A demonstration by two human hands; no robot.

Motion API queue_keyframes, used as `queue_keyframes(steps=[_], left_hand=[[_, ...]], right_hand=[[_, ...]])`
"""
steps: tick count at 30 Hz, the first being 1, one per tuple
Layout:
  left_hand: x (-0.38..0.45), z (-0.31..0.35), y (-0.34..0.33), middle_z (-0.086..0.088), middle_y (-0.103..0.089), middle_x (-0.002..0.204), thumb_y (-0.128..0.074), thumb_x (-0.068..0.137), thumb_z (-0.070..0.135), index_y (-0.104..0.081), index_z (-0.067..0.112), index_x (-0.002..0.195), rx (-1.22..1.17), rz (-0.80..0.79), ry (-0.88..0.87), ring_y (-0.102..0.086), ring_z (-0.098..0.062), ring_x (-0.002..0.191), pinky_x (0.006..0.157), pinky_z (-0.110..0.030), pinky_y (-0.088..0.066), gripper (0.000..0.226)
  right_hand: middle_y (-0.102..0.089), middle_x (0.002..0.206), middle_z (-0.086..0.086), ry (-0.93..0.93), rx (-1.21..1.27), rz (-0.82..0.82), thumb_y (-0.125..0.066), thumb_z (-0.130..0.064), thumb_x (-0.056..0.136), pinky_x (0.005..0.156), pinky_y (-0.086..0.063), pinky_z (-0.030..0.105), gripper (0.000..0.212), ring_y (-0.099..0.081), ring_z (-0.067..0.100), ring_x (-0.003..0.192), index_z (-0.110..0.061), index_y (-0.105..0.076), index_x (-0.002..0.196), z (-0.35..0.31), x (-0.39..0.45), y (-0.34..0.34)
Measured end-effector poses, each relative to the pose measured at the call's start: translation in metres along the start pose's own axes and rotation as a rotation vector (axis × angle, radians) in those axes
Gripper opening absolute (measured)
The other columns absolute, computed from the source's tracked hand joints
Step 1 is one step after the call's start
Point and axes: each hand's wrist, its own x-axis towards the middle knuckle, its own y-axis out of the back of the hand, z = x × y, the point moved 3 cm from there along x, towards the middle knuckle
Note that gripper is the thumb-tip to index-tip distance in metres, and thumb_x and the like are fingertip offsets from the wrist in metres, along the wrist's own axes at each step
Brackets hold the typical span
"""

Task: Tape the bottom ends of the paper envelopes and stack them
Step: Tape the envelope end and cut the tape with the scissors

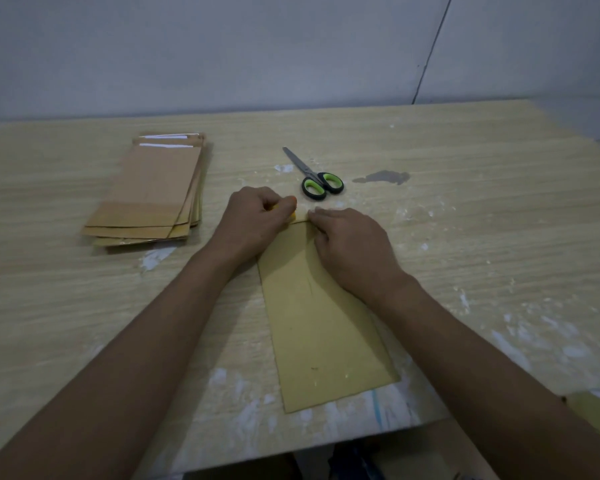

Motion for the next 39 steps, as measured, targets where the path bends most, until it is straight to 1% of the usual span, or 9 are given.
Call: queue_keyframes(steps=[5,9,14,20,22,25,30,35,39], left_hand=[[0.000,0.000,0.003,-0.004,-0.067,0.067,-0.076,0.082,0.028,-0.074,0.006,0.073,0.065,0.103,0.008,-0.053,0.000,0.052,0.048,-0.013,-0.038,0.024],[-0.003,0.002,0.005,-0.012,-0.069,0.071,-0.079,0.077,0.033,-0.073,0.004,0.071,0.125,0.134,-0.002,-0.058,-0.014,0.061,0.058,-0.030,-0.047,0.031],[-0.004,-0.002,0.009,-0.021,-0.063,0.067,-0.074,0.079,0.051,-0.070,0.002,0.069,0.151,0.120,-0.001,-0.057,-0.022,0.059,0.058,-0.041,-0.049,0.049],[-0.006,-0.005,0.013,-0.028,-0.057,0.066,-0.061,0.090,0.042,-0.063,-0.007,0.069,0.068,0.026,0.003,-0.043,-0.017,0.056,0.055,-0.030,-0.033,0.054],[-0.006,-0.004,0.015,-0.020,-0.038,0.057,-0.062,0.089,0.038,-0.056,-0.008,0.064,0.111,0.020,-0.026,-0.035,-0.016,0.052,0.053,-0.030,-0.029,0.052],[-0.003,-0.007,0.018,-0.009,-0.036,0.056,-0.067,0.082,0.039,-0.059,-0.007,0.064,0.151,0.049,-0.041,-0.034,-0.015,0.050,0.049,-0.031,-0.030,0.049],[-0.002,-0.012,0.020,-0.010,-0.044,0.059,-0.071,0.074,0.044,-0.062,-0.005,0.068,0.102,0.009,-0.029,-0.040,-0.016,0.054,0.050,-0.038,-0.034,0.050],[-0.004,-0.012,0.021,-0.007,-0.043,0.057,-0.073,0.080,0.038,-0.059,-0.005,0.067,0.083,-0.019,-0.016,-0.039,-0.014,0.050,0.048,-0.030,-0.031,0.047],[-0.005,-0.014,0.022,-0.009,-0.041,0.057,-0.071,0.082,0.046,-0.057,-0.004,0.065,0.074,-0.025,-0.028,-0.037,-0.013,0.052,0.051,-0.031,-0.032,0.054]], right_hand=[[-0.056,0.142,0.006,0.006,-0.070,-0.041,-0.045,-0.012,0.097,0.094,-0.044,0.040,0.043,-0.055,0.031,0.123,-0.012,-0.056,0.139,-0.006,0.002,-0.001],[-0.057,0.140,0.011,-0.012,-0.042,-0.064,-0.044,-0.009,0.097,0.094,-0.043,0.040,0.043,-0.057,0.033,0.121,-0.009,-0.055,0.139,-0.007,0.001,-0.001],[-0.049,0.147,0.008,-0.043,-0.019,-0.110,-0.039,-0.022,0.101,0.100,-0.036,0.035,0.053,-0.047,0.026,0.130,-0.021,-0.032,0.154,-0.013,-0.003,0.005],[-0.046,0.149,0.014,-0.061,-0.038,-0.124,-0.023,-0.033,0.099,0.110,-0.033,0.039,0.057,-0.042,0.031,0.137,-0.013,-0.043,0.148,-0.020,-0.006,-0.003],[-0.043,0.151,0.015,-0.065,-0.055,-0.133,-0.022,-0.033,0.099,0.111,-0.032,0.040,0.058,-0.039,0.032,0.139,-0.012,-0.042,0.148,-0.021,-0.006,-0.005],[-0.040,0.153,0.016,-0.063,-0.073,-0.143,-0.025,-0.031,0.101,0.115,-0.031,0.041,0.054,-0.036,0.031,0.141,-0.012,-0.039,0.150,-0.020,-0.005,-0.007],[-0.061,0.130,0.021,-0.072,0.008,-0.065,-0.020,-0.037,0.084,0.096,-0.047,0.046,0.071,-0.058,0.038,0.117,-0.004,-0.060,0.133,-0.020,-0.006,-0.009],[-0.035,0.157,0.006,-0.029,0.016,-0.096,-0.044,-0.020,0.093,0.113,-0.028,0.047,0.062,-0.030,0.023,0.144,-0.011,-0.031,0.153,-0.029,-0.005,0.000],[-0.028,0.161,0.001,0.030,0.046,-0.198,-0.035,-0.024,0.103,0.121,-0.014,0.043,0.055,-0.021,0.014,0.149,-0.014,-0.024,0.156,-0.032,-0.006,-0.007]])
